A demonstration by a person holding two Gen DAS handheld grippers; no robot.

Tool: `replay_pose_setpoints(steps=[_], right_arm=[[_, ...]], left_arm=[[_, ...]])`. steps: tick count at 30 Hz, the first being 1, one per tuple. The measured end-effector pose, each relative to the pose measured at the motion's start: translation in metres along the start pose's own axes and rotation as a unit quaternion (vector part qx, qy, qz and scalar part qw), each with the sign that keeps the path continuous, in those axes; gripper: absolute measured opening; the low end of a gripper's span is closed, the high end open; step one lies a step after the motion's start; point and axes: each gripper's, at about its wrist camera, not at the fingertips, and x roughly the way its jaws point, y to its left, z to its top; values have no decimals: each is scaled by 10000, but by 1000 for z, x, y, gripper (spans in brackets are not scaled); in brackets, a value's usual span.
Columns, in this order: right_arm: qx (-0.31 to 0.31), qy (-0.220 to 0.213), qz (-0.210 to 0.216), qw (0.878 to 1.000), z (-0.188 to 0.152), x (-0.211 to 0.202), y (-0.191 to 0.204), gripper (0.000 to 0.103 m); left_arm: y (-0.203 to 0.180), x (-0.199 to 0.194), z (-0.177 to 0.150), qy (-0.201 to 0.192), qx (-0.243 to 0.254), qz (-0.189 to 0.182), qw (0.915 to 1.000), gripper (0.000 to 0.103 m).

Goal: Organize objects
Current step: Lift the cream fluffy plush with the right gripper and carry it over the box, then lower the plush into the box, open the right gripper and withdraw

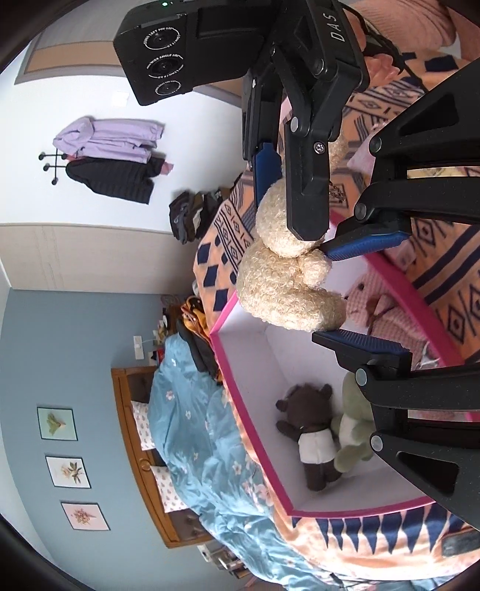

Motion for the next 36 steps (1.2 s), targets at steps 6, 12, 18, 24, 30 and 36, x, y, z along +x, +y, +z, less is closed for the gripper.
replay_pose_setpoints(steps=[6, 12, 18, 24, 30, 36], right_arm=[[70, 97, -69, 9999, 11, 22, -13, 51], [90, 200, -157, 9996, 15, 38, -24, 51], [99, 305, -303, 9990, 18, 52, -32, 51], [40, 381, -469, 9982, 20, 62, -39, 51], [66, 483, -775, 9958, 23, 79, -51, 51], [255, 617, -1122, 9914, 20, 92, -66, 54]], left_arm=[[15, 20, 6, 117, -183, 126, 9997, 38], [24, 37, 7, 263, -296, 208, 9990, 38], [30, 56, 9, 437, -356, 246, 9981, 38], [35, 70, 11, 568, -413, 307, 9971, 38], [37, 83, 16, 738, -427, 478, 9952, 38], [36, 84, 13, 731, -444, 662, 9941, 40]])
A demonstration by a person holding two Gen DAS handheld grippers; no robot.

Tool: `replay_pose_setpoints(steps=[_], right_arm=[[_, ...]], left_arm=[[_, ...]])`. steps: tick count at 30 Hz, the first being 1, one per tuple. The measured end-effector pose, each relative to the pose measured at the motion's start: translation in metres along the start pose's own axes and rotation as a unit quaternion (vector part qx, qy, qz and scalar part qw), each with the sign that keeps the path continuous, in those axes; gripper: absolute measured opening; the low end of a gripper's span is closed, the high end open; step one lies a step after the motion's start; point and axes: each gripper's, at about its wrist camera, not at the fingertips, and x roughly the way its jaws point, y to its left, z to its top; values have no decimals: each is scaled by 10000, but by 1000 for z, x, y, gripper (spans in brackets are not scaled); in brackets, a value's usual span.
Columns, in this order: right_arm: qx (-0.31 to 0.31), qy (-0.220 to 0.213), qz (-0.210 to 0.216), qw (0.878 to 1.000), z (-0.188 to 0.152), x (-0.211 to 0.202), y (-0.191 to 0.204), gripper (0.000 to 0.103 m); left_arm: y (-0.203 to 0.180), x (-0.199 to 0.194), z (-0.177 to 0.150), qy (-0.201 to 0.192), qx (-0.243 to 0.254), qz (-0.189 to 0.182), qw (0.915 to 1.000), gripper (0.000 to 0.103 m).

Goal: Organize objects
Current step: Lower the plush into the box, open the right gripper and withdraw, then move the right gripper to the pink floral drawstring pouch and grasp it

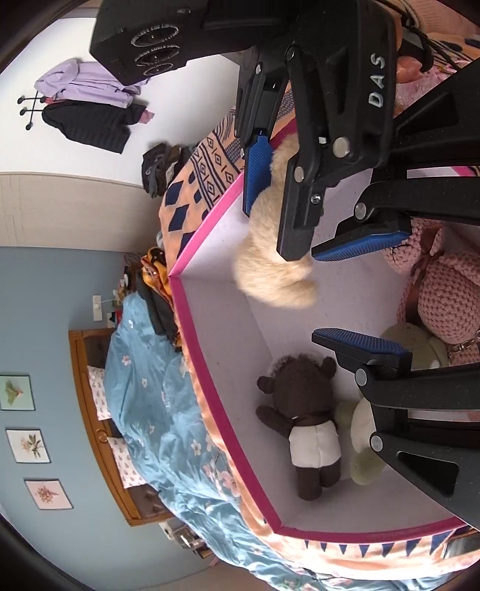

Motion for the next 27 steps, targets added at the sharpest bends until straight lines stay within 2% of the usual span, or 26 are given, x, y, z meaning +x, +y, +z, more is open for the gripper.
replay_pose_setpoints(steps=[5, 16, 18, 22, 27], right_arm=[[89, -75, -46, 9999, -4, -8, -3, 54], [366, -309, 350, 9982, -23, -45, -10, 54], [414, -381, 424, 9975, -29, -56, -12, 54], [492, -475, 595, 9959, -44, -75, -13, 55], [442, -476, 605, 9961, -71, -99, -8, 54]], left_arm=[[1, -11, -5, -161, -58, 31, 9998, 45], [-3, -48, -24, -526, -168, -298, 9980, 52], [-6, -57, -30, -609, -152, -418, 9971, 57], [-15, -76, -43, -770, -113, -635, 9949, 59], [-35, -93, -62, -870, 87, -990, 9912, 61]])
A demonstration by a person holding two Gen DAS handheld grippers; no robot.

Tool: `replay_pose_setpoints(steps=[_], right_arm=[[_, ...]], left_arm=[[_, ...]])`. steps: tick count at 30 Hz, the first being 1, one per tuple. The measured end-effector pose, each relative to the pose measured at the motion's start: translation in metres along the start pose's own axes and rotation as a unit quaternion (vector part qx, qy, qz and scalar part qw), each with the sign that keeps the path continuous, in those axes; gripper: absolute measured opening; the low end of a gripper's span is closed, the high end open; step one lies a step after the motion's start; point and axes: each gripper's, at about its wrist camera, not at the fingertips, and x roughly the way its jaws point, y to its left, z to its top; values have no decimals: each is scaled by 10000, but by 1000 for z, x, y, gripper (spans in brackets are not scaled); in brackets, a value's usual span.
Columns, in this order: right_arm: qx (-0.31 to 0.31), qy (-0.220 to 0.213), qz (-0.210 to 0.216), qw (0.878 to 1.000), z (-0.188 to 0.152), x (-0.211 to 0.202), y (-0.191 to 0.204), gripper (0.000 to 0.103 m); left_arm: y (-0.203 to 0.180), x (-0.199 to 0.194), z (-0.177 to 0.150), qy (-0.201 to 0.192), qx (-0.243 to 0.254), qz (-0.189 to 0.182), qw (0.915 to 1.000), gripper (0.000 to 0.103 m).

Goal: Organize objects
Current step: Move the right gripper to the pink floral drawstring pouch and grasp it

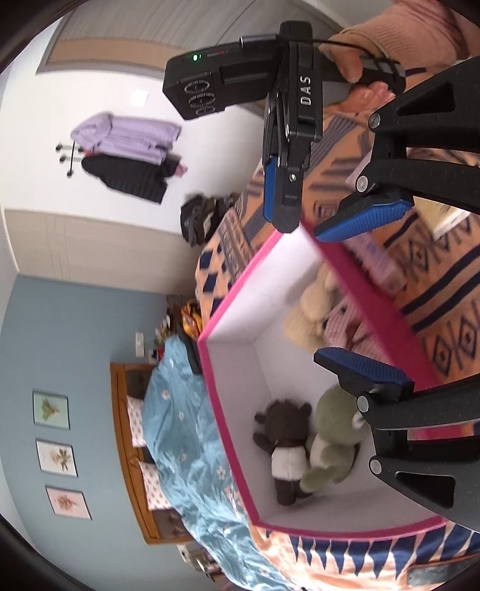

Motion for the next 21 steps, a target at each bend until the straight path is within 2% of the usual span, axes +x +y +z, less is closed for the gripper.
replay_pose_setpoints(steps=[5, 12, 21], right_arm=[[-34, 188, -174, 9997, -29, -18, -1, 54], [193, 616, -697, 9955, -76, -30, -20, 54], [699, 860, -990, 9889, -116, -37, -46, 54]], left_arm=[[-28, 0, -20, 157, 221, -429, 9987, 61], [-60, 30, -53, 733, 350, -830, 9932, 61], [-78, 51, -67, 1082, 460, -887, 9891, 61]])
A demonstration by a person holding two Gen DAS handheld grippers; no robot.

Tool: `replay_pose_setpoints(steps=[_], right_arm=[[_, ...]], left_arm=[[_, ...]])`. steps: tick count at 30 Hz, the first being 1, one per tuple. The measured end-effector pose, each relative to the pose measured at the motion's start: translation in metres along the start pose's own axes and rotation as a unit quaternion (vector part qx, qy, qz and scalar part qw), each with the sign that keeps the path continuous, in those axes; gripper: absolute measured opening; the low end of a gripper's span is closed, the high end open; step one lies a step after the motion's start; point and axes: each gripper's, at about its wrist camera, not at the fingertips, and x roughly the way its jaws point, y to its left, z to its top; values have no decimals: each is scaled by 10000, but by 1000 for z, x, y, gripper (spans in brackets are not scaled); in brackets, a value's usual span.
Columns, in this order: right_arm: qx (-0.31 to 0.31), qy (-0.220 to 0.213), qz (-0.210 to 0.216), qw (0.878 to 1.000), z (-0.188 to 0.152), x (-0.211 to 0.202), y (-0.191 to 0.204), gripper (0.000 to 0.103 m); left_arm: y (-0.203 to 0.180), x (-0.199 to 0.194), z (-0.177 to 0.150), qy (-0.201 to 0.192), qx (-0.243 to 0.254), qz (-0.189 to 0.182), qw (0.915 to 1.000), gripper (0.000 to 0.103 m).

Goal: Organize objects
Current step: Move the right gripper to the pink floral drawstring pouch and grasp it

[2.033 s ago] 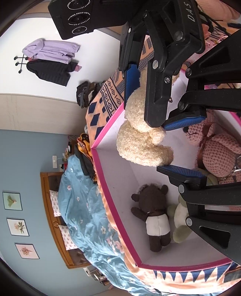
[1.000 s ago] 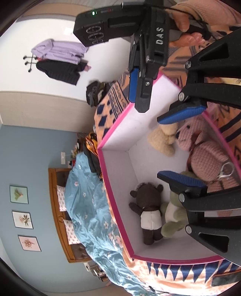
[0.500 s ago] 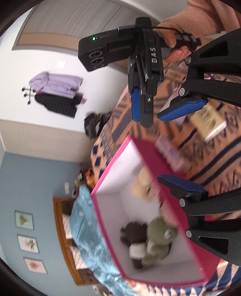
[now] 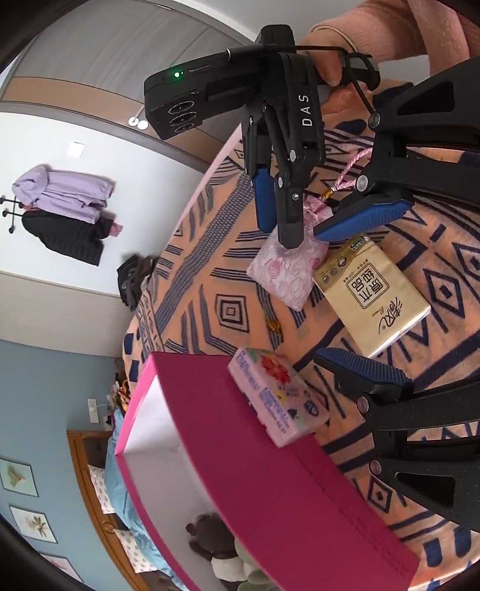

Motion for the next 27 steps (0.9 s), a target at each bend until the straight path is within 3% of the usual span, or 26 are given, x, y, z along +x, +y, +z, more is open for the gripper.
replay_pose_setpoints(steps=[10, 15, 18, 27], right_arm=[[-64, -33, -69, 10000, -1, 11, 5, 53], [-100, -52, -99, 9999, -1, 13, 2, 39], [-77, -106, -82, 9999, -1, 10, 0, 25], [34, -375, 330, 9987, 5, -10, 4, 20]], left_arm=[[4, 7, -8, 173, -150, 43, 9997, 61], [3, 9, -8, 211, -161, 5, 9996, 61], [3, 10, -7, 213, -156, -10, 9997, 61], [-2, 10, -2, 198, -190, -217, 9994, 61]])
